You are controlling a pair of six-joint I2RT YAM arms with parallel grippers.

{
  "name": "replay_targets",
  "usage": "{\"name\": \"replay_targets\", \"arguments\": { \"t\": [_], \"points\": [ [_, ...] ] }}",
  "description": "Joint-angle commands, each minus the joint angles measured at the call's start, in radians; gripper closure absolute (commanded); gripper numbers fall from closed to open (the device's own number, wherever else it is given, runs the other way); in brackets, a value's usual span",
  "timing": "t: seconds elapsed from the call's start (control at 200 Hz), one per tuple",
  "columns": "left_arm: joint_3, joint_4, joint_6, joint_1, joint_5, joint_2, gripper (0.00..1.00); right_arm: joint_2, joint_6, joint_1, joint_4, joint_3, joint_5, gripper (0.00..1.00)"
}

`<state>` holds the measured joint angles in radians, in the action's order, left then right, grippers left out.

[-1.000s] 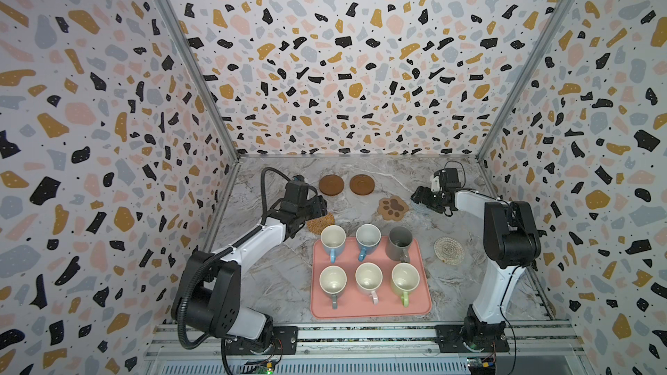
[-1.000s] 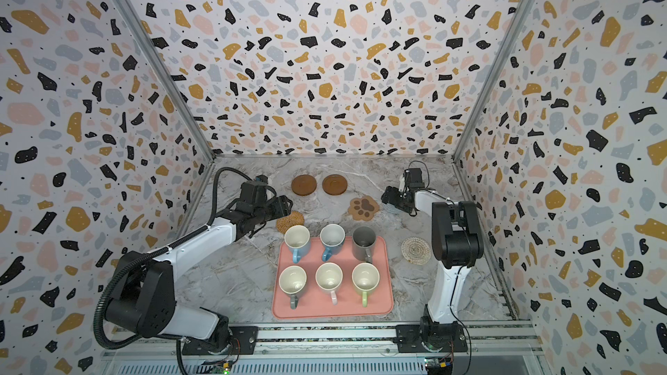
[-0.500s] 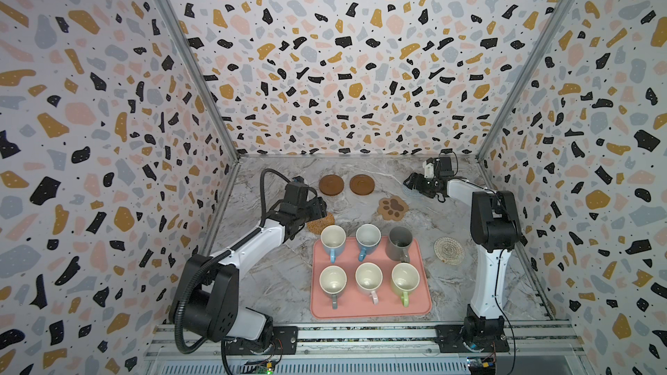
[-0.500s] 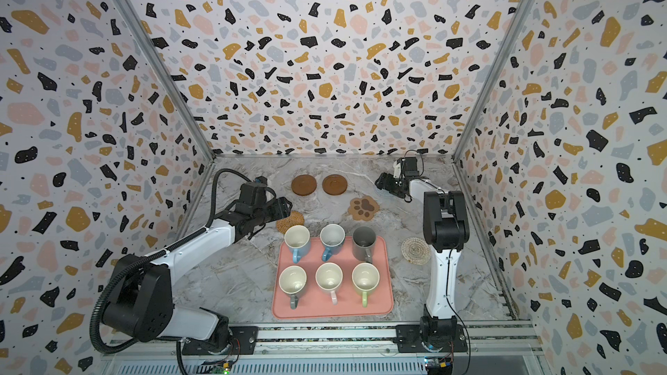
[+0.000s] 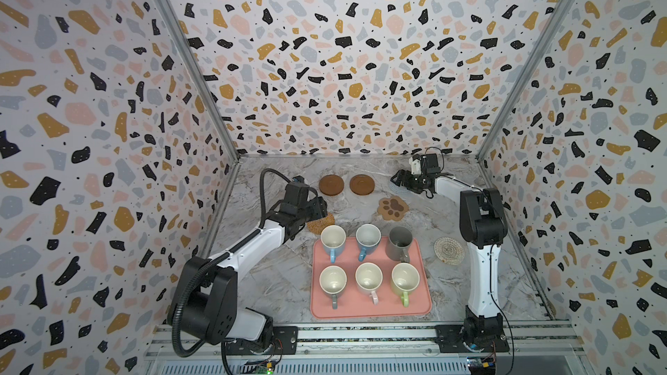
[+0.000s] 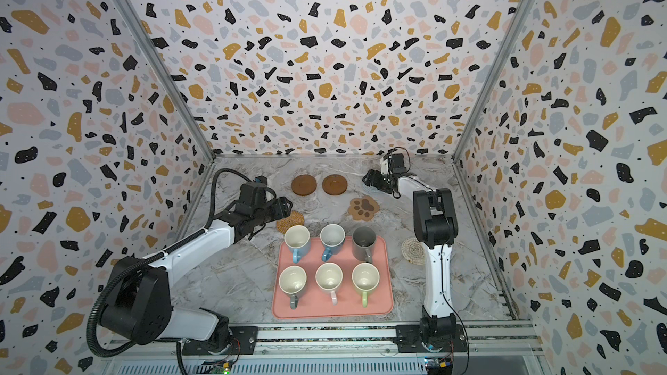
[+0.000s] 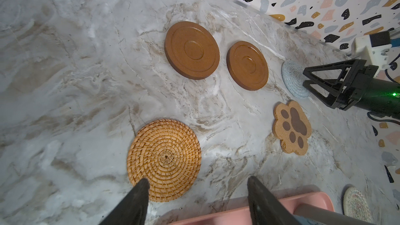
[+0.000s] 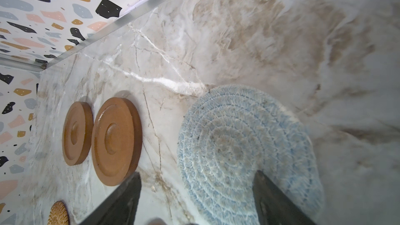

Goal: Place cups on coasters
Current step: Move the coaster to the top-center of the table.

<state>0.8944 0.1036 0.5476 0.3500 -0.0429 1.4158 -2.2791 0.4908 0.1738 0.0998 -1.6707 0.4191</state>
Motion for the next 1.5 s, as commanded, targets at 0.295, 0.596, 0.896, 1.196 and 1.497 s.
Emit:
{"name": "replay_targets", "arguments": {
  "t": [0.295, 0.596, 0.896, 1.196, 1.497],
  "points": [
    [-0.034, -0.015, 0.014, 0.007, 0.001, -0.029, 0.27, -0.033, -0.012, 0.039, 0.148, 0.022, -0.006, 0.17],
    [-0.029, -0.014, 0.015, 0.007, 0.000, -0.028, 0.27, -0.021, -0.013, 0.039, 0.150, 0.023, -0.009, 0.17],
    [-0.031, -0.012, 0.014, 0.006, 0.002, -0.034, 0.27, 0.004, -0.022, 0.040, 0.159, 0.035, -0.019, 0.17],
    [-0.014, -0.012, 0.011, 0.006, -0.005, -0.022, 0.27, 0.016, -0.025, 0.039, 0.167, 0.019, -0.014, 0.16],
    [-0.006, -0.017, 0.014, 0.006, -0.003, -0.015, 0.27, 0.062, -0.043, 0.038, 0.218, -0.075, -0.009, 0.16]
  ]
}}
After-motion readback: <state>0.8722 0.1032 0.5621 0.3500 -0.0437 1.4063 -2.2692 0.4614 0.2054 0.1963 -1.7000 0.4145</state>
